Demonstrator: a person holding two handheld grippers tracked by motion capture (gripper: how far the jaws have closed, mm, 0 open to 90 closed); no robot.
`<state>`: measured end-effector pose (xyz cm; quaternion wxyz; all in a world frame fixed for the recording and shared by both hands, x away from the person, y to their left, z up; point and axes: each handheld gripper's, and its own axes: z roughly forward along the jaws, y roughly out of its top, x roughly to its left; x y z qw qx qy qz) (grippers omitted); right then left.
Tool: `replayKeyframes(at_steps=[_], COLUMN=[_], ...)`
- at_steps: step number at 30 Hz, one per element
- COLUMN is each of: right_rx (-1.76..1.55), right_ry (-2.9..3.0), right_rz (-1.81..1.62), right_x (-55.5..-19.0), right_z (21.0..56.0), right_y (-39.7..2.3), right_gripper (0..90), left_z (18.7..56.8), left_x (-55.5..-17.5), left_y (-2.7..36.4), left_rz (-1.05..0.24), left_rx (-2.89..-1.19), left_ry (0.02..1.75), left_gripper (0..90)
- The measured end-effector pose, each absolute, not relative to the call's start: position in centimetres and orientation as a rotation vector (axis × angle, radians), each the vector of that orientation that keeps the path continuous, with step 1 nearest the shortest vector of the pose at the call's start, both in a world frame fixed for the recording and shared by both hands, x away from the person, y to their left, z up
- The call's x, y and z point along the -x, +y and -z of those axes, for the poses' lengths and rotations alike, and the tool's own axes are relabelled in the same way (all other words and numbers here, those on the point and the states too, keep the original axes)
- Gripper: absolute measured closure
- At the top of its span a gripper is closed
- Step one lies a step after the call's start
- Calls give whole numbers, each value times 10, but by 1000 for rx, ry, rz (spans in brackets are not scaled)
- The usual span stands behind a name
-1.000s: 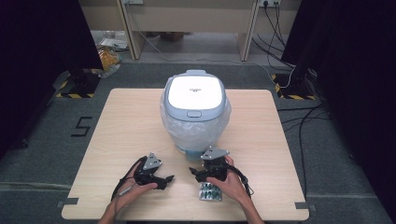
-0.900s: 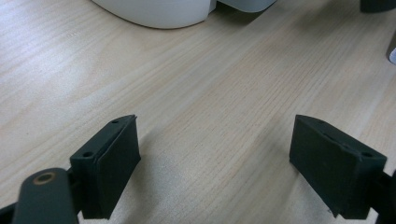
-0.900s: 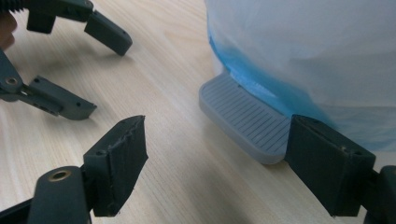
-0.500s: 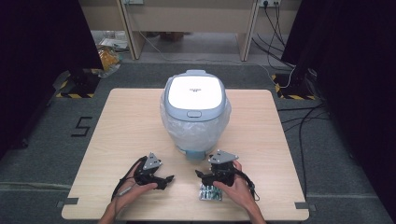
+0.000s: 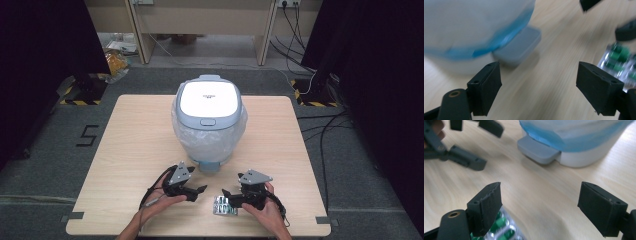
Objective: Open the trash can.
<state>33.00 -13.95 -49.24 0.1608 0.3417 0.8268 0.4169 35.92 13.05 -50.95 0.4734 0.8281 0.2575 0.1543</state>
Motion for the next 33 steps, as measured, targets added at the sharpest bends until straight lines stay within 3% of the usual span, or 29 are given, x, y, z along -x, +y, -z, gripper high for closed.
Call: replayKeyframes(at_steps=[10, 23, 33], right_rx=[-1018, -1038, -1029], right_ry=[2365, 2370, 2374], right_rz=[-1183, -1182, -1186], right_x=[-316, -311, -310], right_z=[502, 504, 504], right_y=[-154, -156, -156], right_gripper=[187, 187, 187], left_z=[513, 518, 518], left_x=[-378, -376, -376], left_y=[100, 95, 95], left_rz=[-356, -452, -453], left_rx=[-2022, -2101, -2119], left_ry=[562, 496, 495], left_gripper=[202, 219, 222])
